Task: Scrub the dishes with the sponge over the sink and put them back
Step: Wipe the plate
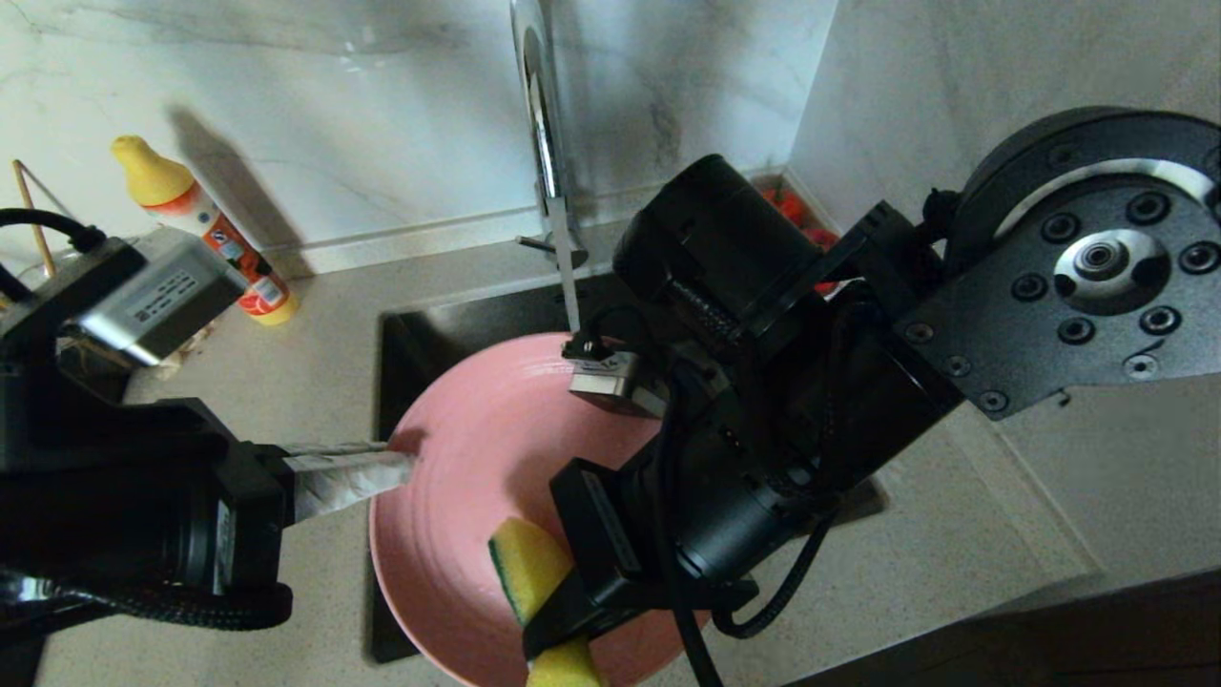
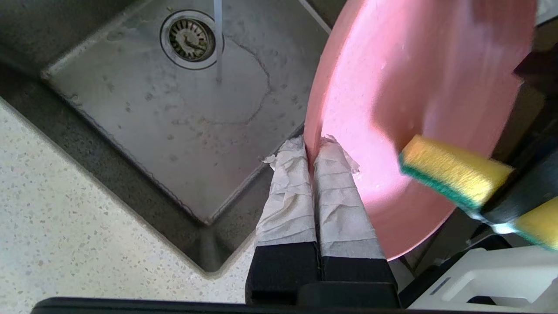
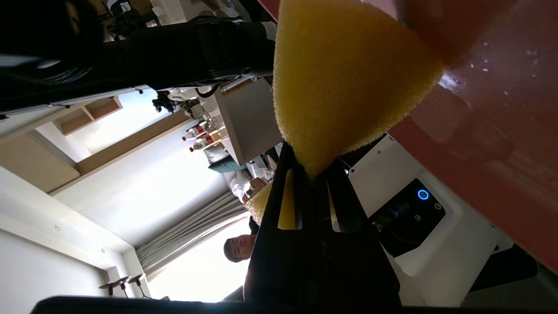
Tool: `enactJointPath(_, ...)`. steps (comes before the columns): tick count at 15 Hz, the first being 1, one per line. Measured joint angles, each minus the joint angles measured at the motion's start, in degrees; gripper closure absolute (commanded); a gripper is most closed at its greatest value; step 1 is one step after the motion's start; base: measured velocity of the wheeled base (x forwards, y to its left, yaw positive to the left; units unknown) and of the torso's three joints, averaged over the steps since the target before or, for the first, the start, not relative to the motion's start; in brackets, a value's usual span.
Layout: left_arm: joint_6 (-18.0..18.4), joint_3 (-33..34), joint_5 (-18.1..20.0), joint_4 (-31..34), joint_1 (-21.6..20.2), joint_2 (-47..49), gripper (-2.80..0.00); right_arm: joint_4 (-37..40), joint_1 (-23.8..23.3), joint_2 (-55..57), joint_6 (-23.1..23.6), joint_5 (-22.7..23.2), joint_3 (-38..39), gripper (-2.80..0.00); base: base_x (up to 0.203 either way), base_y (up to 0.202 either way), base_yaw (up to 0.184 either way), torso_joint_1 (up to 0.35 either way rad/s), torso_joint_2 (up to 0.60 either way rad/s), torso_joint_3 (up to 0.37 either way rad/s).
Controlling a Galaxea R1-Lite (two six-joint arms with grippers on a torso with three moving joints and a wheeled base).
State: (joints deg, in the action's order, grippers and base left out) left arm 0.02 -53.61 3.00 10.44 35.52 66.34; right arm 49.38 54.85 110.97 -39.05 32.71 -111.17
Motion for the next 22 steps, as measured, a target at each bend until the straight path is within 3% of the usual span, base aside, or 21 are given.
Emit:
enactJointPath(8, 0.8, 1.1, -0.1, 0.0, 0.1, 0.0, 0.0, 1.1, -0.2, -1.7, -1.8, -0.8, 0.0, 0.0, 0.0, 0.0, 0.0, 0.0, 0.0, 0.0)
enactJointPath(12, 2.8, 1.0, -0.8, 0.1, 0.0, 0.3, 0.0, 3.0, -0.3, -2.5, -2.1, -2.1, 0.0, 0.0, 0.0, 0.0, 0.0, 0.0, 0.0, 0.0)
enactJointPath(19, 6.1, 0.9, -9.6, -1.5, 0.3, 2.7, 0.0, 3.0, 0.2, -2.4, -2.8, -3.9, -0.2, 0.0, 0.0, 0.0, 0.0, 0.0, 0.0, 0.0)
enactJointPath(22, 6.1, 0.8, -10.6, -1.5, 1.2, 3.3, 0.0, 2.1, 0.4, -1.7, -2.7, -4.2, -0.2, 0.0, 0.0, 0.0, 0.0, 0.0, 0.0, 0.0)
